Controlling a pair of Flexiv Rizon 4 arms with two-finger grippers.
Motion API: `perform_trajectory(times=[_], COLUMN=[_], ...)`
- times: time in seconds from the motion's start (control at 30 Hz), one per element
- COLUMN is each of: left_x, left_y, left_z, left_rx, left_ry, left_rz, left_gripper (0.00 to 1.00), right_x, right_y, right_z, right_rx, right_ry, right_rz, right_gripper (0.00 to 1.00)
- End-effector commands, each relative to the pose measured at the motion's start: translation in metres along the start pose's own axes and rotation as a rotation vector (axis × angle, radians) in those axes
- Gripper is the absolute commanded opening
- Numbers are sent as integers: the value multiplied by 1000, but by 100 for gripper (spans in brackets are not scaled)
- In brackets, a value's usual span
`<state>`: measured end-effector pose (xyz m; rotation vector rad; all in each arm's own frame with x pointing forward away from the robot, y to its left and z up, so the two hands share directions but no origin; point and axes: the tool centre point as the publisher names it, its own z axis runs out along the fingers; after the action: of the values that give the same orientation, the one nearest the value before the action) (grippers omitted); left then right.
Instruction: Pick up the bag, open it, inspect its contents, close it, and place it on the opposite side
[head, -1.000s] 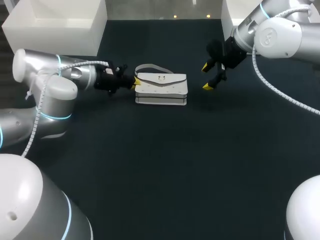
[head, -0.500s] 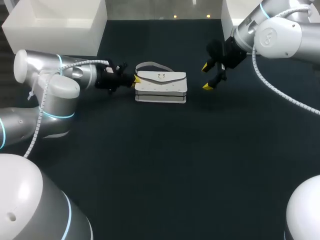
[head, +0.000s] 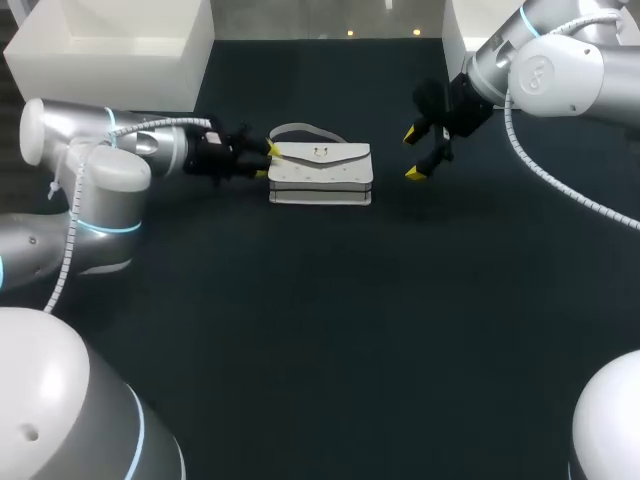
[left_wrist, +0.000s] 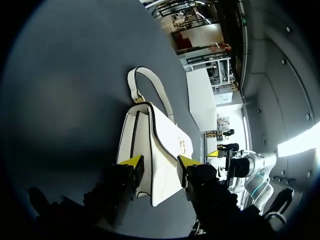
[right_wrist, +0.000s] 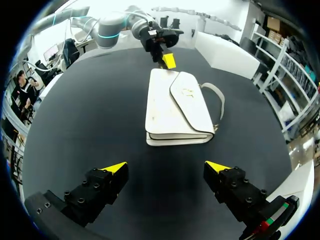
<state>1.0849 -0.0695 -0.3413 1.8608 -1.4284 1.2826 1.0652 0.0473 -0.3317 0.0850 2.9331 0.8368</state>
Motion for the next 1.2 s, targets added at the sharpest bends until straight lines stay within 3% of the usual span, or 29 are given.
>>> perform_trajectory(times=[0.03,0.2,0.27,0.3,0.57,0.8,0.97,1.2], left_x=[1,3,5,5,9,14,18,27], left_y=[-9,-25,-29,-33,-56,-66,-66,-62], left_z=[-42,-75,-84,-91,-118,-131,-138,-140], left_rx=[-32,-143,-148,-192,-236,-263,-250,-298], left_ry=[0,-38,-49,-55,-121,-178,-210,-308], left_rz=[37,144,195,228,440,680,874,1029], left_gripper=[100,100,100,100,100,100,100,100], right_x=[-1,1,2,3,15,23,27,33], right_y=[8,27,34,40,66,76,80,84], right_z=[-6,-18,-21,-23,-18,-9,-4,0], right_rx=[31,72,87,93,175,180,189,207], right_ry=[-28,-85,-110,-123,-205,-226,-255,-305], right_rz=[-4,-36,-53,-65,-129,-154,-157,-157], right_gripper=[100,100,100,100,100,100,100,100])
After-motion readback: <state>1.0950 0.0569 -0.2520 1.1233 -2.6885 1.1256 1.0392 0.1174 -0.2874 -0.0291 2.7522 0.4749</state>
